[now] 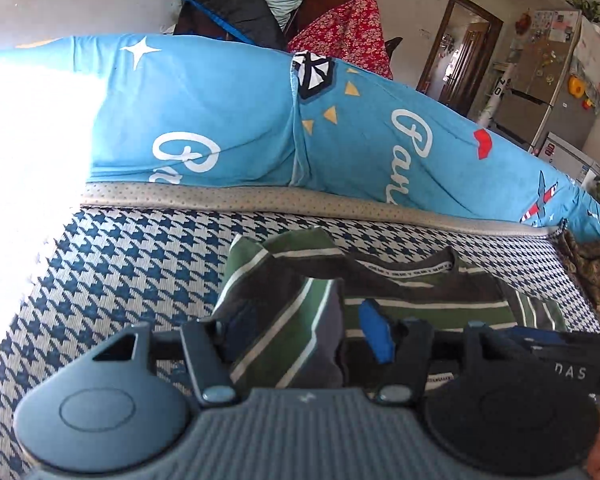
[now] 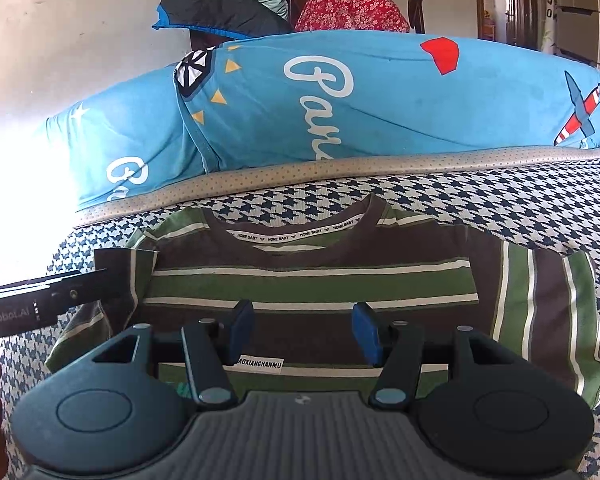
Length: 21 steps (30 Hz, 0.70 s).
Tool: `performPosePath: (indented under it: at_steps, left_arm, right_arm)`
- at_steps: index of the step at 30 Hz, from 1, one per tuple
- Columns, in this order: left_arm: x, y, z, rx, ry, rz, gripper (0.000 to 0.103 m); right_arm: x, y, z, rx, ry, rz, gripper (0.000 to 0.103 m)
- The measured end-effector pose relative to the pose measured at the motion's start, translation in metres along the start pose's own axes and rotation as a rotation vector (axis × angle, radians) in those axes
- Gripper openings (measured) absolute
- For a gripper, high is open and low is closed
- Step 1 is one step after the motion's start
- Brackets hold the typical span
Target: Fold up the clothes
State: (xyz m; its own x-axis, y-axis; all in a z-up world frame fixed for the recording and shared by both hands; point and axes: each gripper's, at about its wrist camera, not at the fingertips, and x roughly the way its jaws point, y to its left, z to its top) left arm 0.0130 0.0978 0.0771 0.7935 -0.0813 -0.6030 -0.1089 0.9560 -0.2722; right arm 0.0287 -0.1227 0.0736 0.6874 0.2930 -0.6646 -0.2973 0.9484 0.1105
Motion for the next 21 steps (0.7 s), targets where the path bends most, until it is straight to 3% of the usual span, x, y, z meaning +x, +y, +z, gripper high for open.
performPosePath:
  at_steps: [7, 14, 21]
  left_arm:
    - [0.011, -0.023, -0.012, 0.099, 0.035, -0.008, 0.064]
    - [0.023, -0.057, -0.037, 0.323, 0.075, 0.031, 0.066]
    - [0.036, -0.058, -0.052, 0.392, 0.113, 0.131, 0.065]
  right_arm:
    - [0.001, 0.001, 0.0, -0.003, 0.006, 0.004, 0.054]
    - [-0.002, -0.006, 0.0, 0.016, 0.005, 0.025, 0.054]
    - [-0.007, -0.008, 0.003, 0.022, -0.01, 0.025, 0.054]
